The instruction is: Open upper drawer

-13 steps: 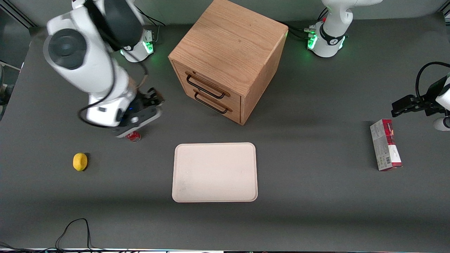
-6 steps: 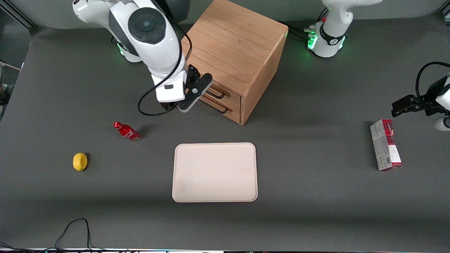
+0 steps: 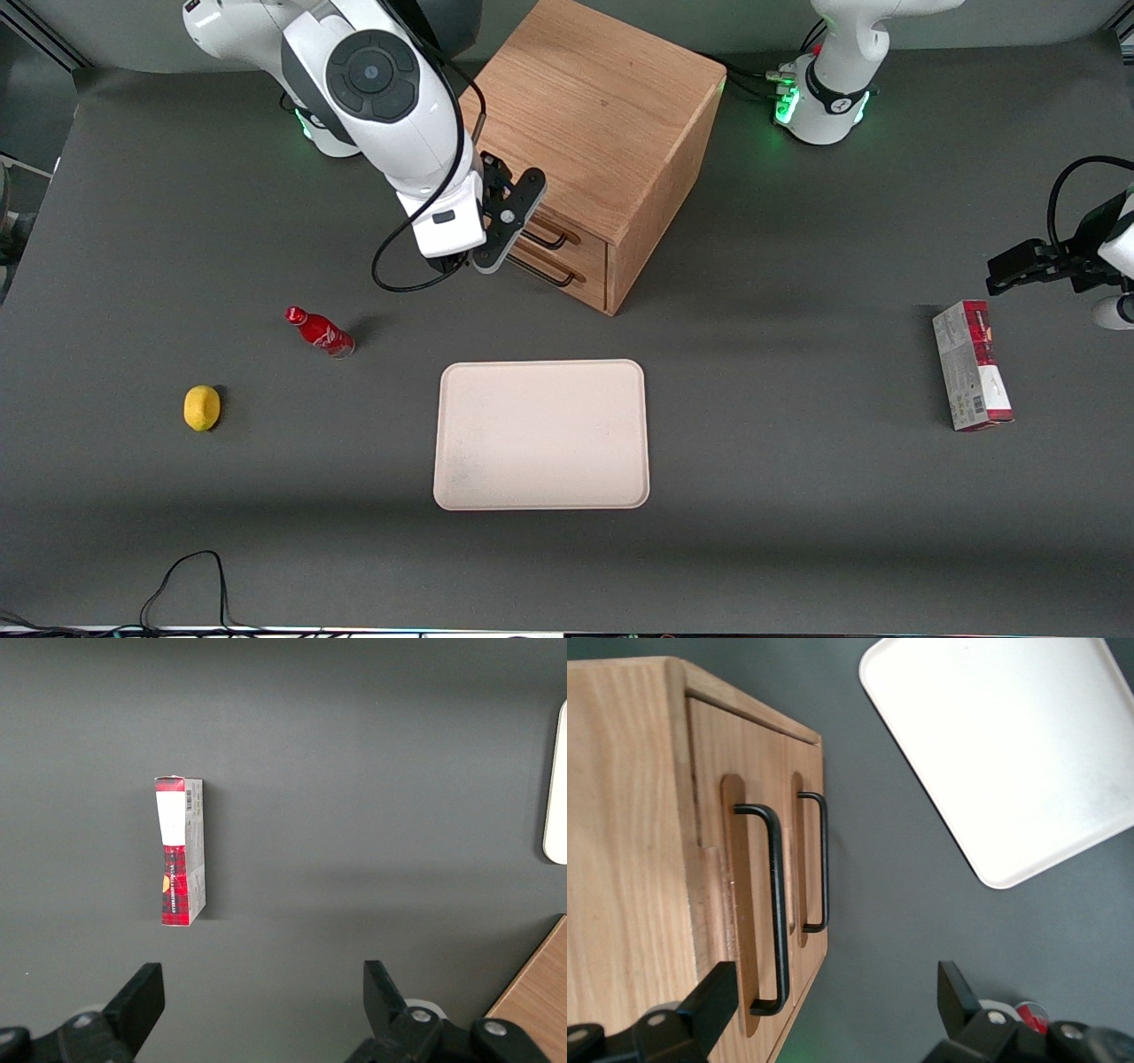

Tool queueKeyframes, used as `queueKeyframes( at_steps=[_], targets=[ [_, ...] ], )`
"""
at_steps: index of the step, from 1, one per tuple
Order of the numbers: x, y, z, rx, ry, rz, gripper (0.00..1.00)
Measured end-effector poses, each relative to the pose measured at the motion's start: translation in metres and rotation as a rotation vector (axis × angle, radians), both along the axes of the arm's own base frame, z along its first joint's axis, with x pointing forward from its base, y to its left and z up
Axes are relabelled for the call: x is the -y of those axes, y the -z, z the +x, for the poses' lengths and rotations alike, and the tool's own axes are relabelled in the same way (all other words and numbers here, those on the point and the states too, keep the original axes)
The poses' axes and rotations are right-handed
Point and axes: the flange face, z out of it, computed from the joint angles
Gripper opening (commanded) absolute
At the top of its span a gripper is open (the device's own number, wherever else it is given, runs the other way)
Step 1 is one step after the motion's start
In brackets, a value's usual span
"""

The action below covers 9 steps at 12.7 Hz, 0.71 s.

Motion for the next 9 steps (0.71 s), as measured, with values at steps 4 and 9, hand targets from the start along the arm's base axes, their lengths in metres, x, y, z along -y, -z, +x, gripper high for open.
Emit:
queueKeyframes(
  at_steps=[4,9],
  targets=[
    [0.006,0.010,0.000,-0.043,-0.019,0.081,1.00],
    [0.019,0.048,0.004,-0.029,-0.010,0.096,1.00]
  ],
)
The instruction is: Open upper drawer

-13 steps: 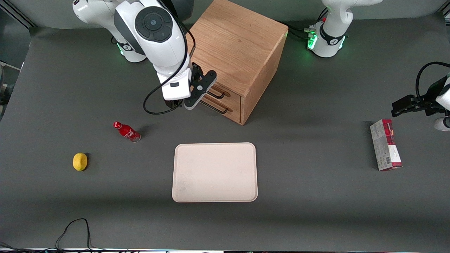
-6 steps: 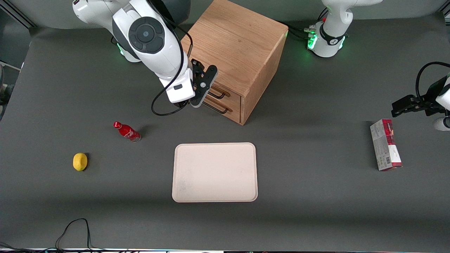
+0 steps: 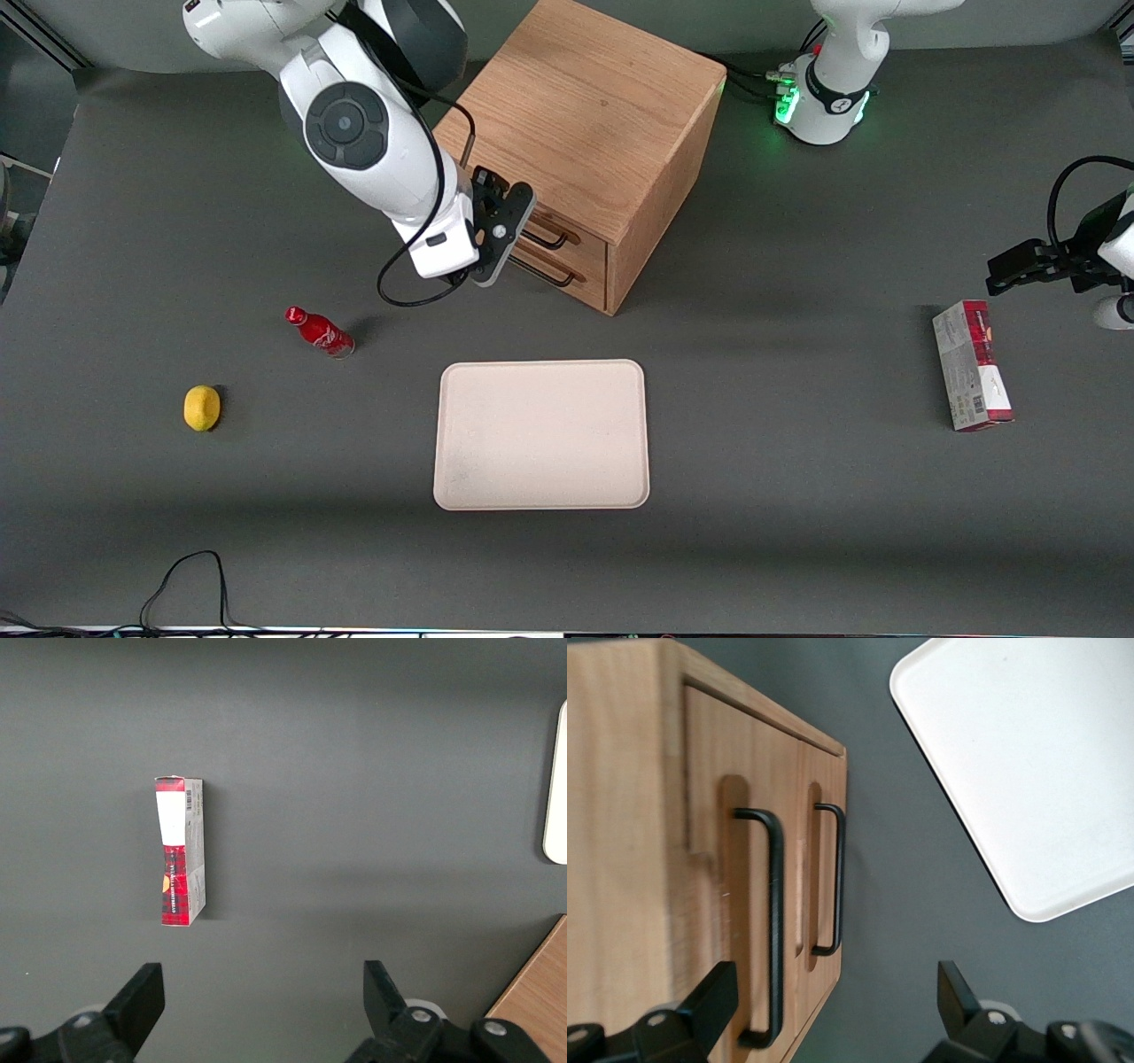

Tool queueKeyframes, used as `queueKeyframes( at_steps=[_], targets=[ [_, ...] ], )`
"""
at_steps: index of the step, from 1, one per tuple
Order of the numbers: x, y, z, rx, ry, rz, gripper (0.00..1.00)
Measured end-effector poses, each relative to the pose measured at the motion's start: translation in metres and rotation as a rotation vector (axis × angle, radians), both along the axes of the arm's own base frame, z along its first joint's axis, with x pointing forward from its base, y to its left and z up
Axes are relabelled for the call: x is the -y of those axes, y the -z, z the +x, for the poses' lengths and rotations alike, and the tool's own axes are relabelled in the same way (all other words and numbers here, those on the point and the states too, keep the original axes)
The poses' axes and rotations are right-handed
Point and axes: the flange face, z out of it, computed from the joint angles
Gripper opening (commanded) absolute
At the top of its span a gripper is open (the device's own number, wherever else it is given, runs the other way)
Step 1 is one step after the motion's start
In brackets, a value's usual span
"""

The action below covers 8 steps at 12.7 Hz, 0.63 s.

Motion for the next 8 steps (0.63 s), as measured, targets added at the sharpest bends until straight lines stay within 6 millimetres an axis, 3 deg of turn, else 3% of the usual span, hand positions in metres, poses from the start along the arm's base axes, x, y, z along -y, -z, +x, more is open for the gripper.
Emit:
queueKeyframes(
  at_steps=[4,8],
  targets=[
    [-0.001,0.033,-0.008,-0.026,0.020,0.021,1.00],
    [-0.011,0.048,-0.022,-0.037,0.001,0.020,1.00]
  ],
)
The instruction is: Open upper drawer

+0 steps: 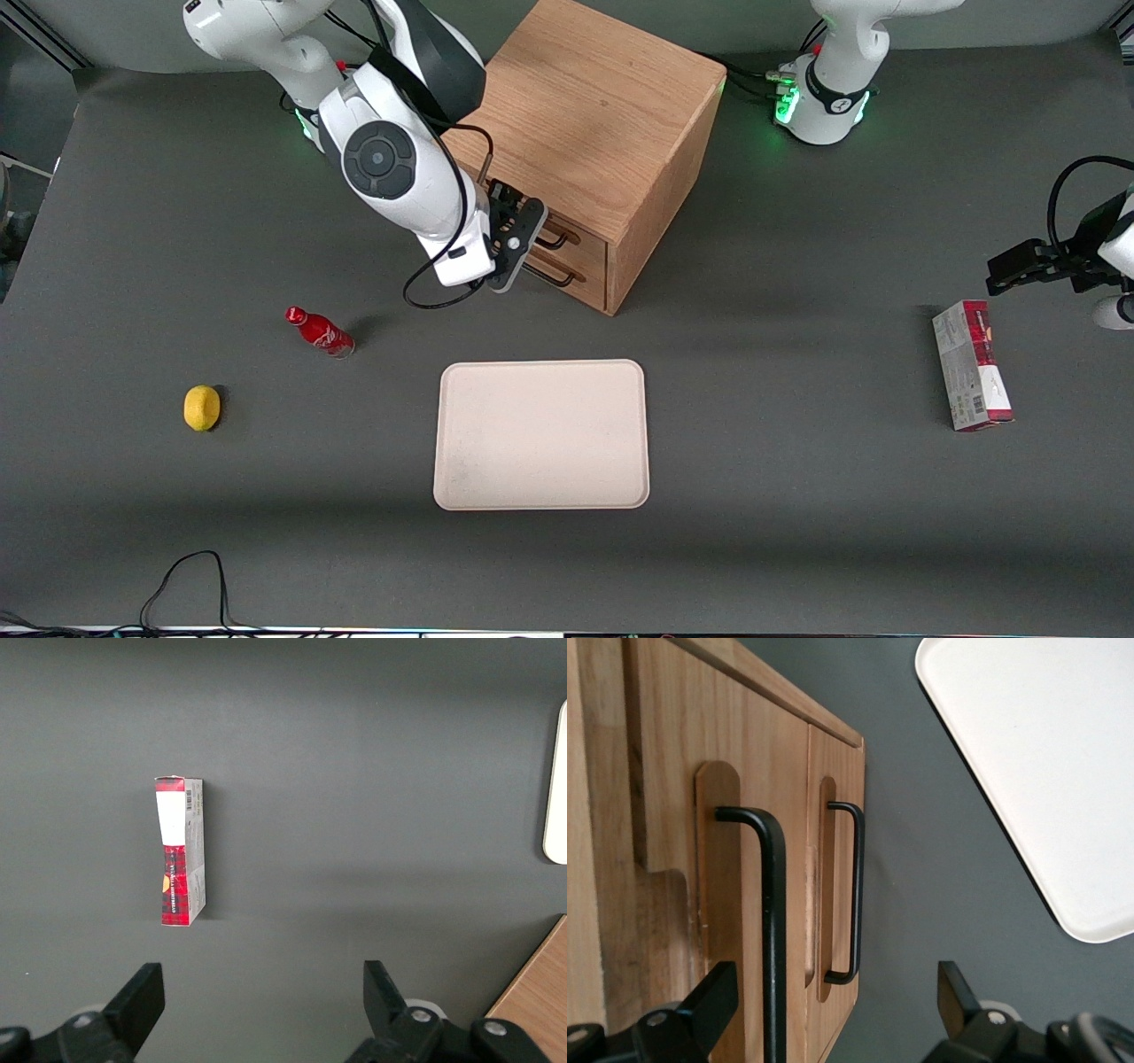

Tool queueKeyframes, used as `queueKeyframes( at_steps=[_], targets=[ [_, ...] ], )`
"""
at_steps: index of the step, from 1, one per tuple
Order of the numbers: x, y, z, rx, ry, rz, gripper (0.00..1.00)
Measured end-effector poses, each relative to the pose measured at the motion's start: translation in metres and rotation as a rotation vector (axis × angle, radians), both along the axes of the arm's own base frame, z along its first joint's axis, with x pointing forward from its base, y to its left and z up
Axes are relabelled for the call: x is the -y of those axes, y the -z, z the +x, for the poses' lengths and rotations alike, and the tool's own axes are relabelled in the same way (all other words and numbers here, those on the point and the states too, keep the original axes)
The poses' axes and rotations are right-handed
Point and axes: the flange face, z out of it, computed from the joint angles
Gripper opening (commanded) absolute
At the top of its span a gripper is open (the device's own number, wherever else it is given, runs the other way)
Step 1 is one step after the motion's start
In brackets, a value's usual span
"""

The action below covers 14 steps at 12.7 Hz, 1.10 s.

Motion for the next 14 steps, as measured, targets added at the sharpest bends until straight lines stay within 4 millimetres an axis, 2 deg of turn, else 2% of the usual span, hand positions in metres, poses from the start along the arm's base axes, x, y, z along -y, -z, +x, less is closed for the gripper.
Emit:
queueKeyframes(
  at_steps=[14],
  targets=[
    [0.003,0.045,-0.010,0.000,-0.006,-0.012,1.00]
  ],
)
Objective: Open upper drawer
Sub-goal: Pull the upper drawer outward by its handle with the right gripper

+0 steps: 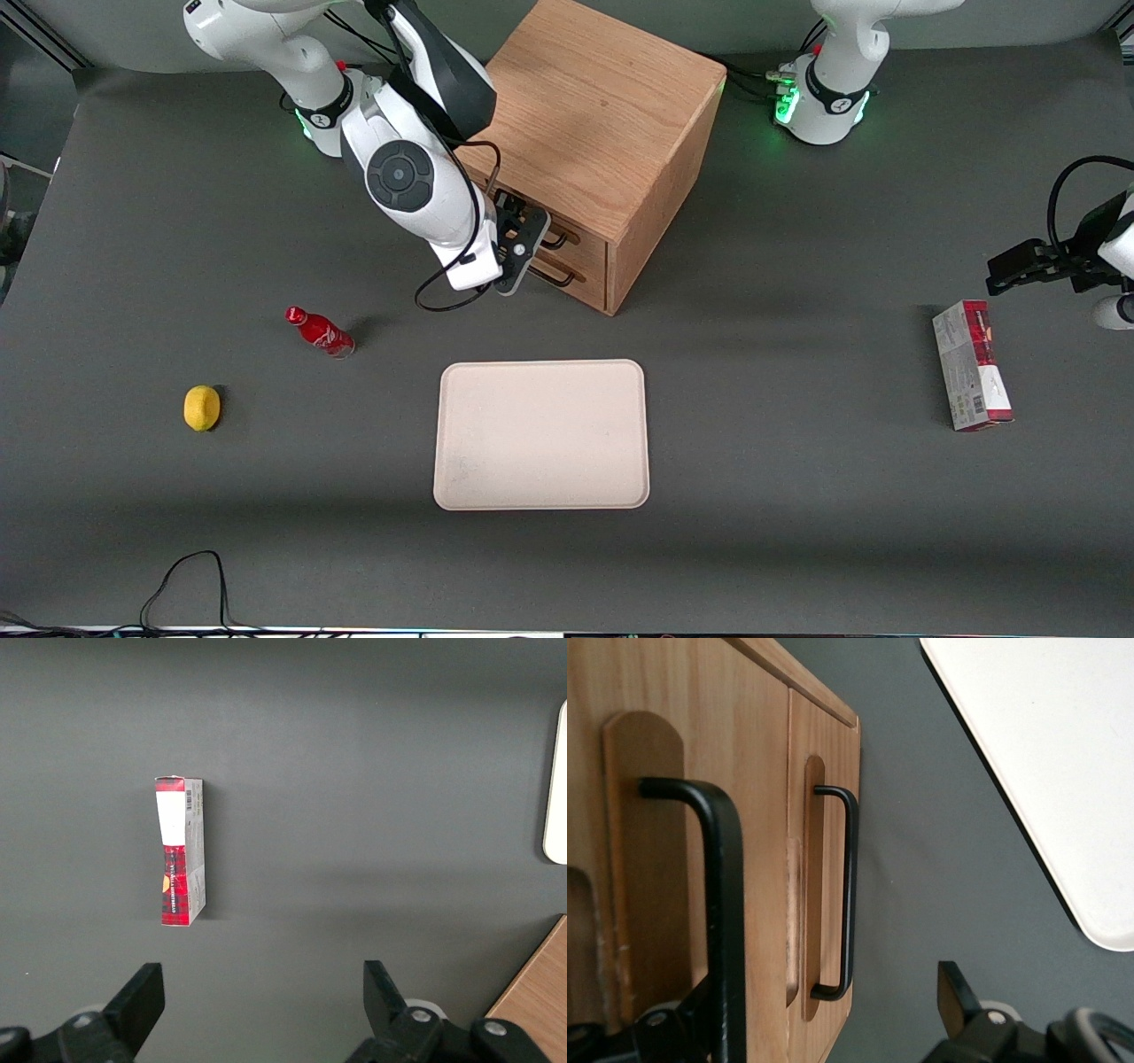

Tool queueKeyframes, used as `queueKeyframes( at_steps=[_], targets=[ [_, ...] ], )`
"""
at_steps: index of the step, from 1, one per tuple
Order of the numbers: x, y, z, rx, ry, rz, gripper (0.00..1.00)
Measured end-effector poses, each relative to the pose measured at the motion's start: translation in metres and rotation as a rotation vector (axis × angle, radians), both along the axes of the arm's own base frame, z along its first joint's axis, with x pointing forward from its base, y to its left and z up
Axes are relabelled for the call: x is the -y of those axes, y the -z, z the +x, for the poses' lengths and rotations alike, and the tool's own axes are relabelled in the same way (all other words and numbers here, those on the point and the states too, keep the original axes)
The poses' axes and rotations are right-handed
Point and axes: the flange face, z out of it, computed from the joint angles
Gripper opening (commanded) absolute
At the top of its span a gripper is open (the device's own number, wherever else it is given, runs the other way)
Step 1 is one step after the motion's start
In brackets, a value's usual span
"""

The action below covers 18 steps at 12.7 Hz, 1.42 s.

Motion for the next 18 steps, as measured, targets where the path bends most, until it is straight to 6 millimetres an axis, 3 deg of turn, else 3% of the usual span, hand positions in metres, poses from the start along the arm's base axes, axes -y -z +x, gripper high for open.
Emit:
queueKeyframes(
  at_steps=[9,14,18],
  targets=[
    [0.002,0.001,0.003,0.017,0.003,-0.003,1.00],
    [0.030,0.002,0.028,0.050,0.053,-0.015,1.00],
    [0.041,0.005,0.040,0.055,0.076,-0.017,1.00]
  ],
)
